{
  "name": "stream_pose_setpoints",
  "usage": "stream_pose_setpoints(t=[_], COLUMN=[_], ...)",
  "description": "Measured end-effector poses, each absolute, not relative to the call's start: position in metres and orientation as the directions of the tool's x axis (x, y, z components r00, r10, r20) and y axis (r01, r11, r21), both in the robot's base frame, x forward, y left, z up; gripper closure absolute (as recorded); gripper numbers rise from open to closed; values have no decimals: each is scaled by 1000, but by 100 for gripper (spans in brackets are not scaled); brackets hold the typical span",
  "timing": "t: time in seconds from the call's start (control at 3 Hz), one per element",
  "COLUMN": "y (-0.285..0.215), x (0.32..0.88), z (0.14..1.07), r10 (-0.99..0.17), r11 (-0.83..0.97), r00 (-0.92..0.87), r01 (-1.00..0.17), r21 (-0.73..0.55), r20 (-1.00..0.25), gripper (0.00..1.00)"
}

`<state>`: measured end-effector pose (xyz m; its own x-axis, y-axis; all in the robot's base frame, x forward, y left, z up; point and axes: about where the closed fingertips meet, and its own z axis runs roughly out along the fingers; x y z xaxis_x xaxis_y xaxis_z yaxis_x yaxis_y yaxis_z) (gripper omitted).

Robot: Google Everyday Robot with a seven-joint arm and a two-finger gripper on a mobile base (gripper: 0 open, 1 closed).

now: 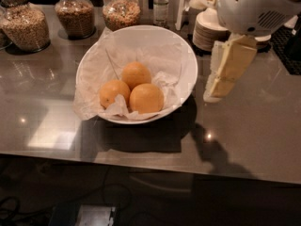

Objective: Pick orange from white bowl

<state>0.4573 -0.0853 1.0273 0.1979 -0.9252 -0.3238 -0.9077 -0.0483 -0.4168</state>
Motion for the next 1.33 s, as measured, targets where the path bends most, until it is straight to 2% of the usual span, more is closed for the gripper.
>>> stream_pose_setpoints(t=[0.33,0.67,1.33], y=[-51,1,3], x=[463,503,505], z=[1021,1006,990], r10=[-904,-868,-859], r11=[-73,-93,-74], r00=[235,287,266], r01=[-908,-895,-911], r21=[-413,-436,-406], r20=[-356,-405,-439], gripper=[0,0,0])
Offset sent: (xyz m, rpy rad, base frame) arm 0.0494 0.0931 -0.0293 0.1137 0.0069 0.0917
